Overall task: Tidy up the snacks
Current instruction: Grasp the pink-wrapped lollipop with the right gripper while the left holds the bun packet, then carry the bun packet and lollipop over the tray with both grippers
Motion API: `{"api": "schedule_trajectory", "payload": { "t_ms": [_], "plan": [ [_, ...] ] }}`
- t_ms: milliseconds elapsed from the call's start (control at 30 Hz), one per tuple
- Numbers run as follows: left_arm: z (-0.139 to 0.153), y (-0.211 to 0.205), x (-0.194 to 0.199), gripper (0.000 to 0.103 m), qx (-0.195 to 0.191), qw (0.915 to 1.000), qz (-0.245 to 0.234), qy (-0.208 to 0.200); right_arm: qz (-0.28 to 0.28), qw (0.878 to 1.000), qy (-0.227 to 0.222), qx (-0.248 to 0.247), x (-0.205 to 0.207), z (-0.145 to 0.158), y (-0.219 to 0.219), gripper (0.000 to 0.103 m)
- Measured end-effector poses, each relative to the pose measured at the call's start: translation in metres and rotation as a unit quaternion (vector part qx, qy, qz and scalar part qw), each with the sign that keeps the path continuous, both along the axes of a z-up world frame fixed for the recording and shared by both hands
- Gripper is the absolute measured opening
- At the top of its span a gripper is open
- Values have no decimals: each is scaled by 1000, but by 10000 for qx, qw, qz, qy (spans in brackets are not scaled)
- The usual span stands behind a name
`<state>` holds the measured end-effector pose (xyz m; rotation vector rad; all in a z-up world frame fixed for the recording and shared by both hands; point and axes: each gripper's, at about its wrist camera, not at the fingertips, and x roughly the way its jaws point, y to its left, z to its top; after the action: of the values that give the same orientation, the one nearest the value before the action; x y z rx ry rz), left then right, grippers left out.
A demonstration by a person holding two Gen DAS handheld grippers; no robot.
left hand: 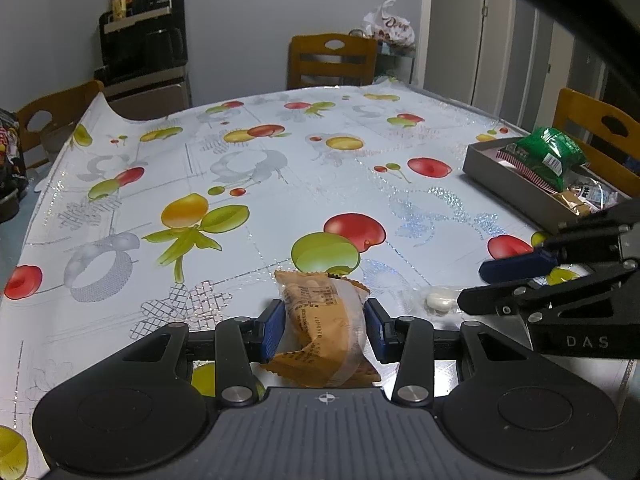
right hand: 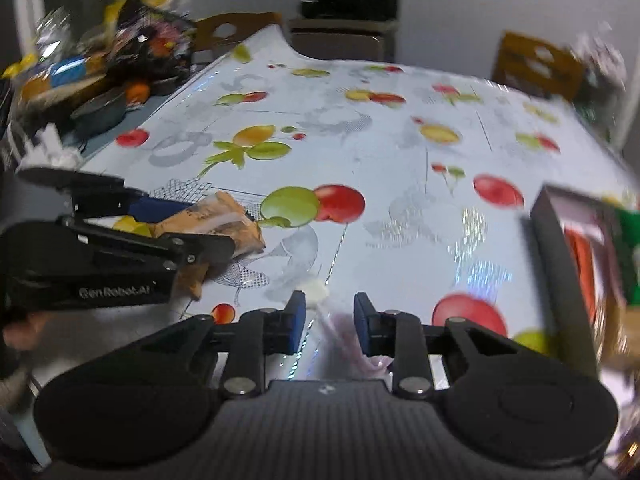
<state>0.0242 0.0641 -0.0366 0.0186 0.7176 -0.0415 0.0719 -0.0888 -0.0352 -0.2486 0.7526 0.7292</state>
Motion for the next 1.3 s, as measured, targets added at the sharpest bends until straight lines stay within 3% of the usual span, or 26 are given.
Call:
{"api": "schedule_trajectory", "payload": {
  "t_ms": [267, 400, 533, 667, 833, 1000, 1100, 1300],
  "plan": [
    [0, 0, 0, 44, -41, 10000, -84, -19, 445, 9984, 85, -343, 13, -5, -8, 45],
    [0, -3, 2, 50, -20, 9998, -201, 15, 820, 9955, -163, -445, 10, -5, -2, 63],
    [-1, -4, 4, 68, 23, 9998, -195, 64, 1014, 9927, -326, -562, 10, -8, 8, 63],
    [-6, -3, 6, 69, 66, 9998, -134, 157, 857, 9955, -152, -372, 14, -13, 9, 63],
    [-11, 2, 3, 58, 39, 9995, -88, 293, 734, 9972, -57, -126, 12, -17, 5, 53],
    [-12, 2, 0, 52, 52, 9997, -64, 247, 690, 9973, -236, -45, 1, -18, 3, 32],
    [-12, 1, -2, 43, 71, 9997, -69, 210, 624, 9975, -319, -7, -3, -19, 3, 27],
    [-12, 0, -4, 41, 186, 9997, 58, 168, 603, 9974, -388, 11, -9, -19, 8, 21]
  ]
}}
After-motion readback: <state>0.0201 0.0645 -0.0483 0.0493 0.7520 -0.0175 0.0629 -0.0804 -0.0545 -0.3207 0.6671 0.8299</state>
